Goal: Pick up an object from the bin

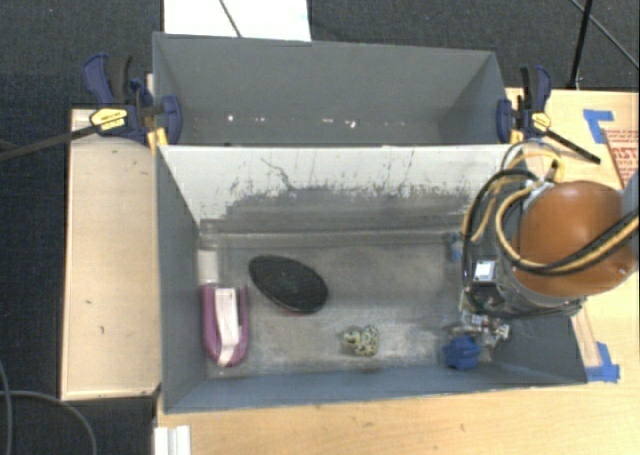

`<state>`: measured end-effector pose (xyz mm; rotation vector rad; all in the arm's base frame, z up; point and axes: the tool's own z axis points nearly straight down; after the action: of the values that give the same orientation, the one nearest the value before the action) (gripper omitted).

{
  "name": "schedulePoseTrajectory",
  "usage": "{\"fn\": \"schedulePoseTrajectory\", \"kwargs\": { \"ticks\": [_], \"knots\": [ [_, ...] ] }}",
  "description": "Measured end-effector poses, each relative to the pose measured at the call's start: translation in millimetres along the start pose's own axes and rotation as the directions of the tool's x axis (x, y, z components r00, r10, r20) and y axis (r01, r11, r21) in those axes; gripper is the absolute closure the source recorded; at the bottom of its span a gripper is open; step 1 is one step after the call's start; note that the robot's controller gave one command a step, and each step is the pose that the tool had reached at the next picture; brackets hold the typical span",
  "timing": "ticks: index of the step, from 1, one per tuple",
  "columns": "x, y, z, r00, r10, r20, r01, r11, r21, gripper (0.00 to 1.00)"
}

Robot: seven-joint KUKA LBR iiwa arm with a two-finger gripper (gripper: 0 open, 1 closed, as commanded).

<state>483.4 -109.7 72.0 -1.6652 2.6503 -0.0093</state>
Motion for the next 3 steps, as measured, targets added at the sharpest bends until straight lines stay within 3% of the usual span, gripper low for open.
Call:
{"fn": "schedulePoseTrajectory", "kwargs": {
  "ticks": [1, 2, 3],
  "knots": [
    [-13.0, -23, -120, 1.0, -0.026, -0.003, 0.026, 1.0, -0.002, 1.0],
    [-12.2, -21, -116, 1.0, -0.021, -0.005, 0.021, 1.0, -0.011, 0.0],
    [-22.0, -67, -24, 0.991, -0.133, -0.002, 0.133, 0.991, -0.014, 0.0]
  ]
}}
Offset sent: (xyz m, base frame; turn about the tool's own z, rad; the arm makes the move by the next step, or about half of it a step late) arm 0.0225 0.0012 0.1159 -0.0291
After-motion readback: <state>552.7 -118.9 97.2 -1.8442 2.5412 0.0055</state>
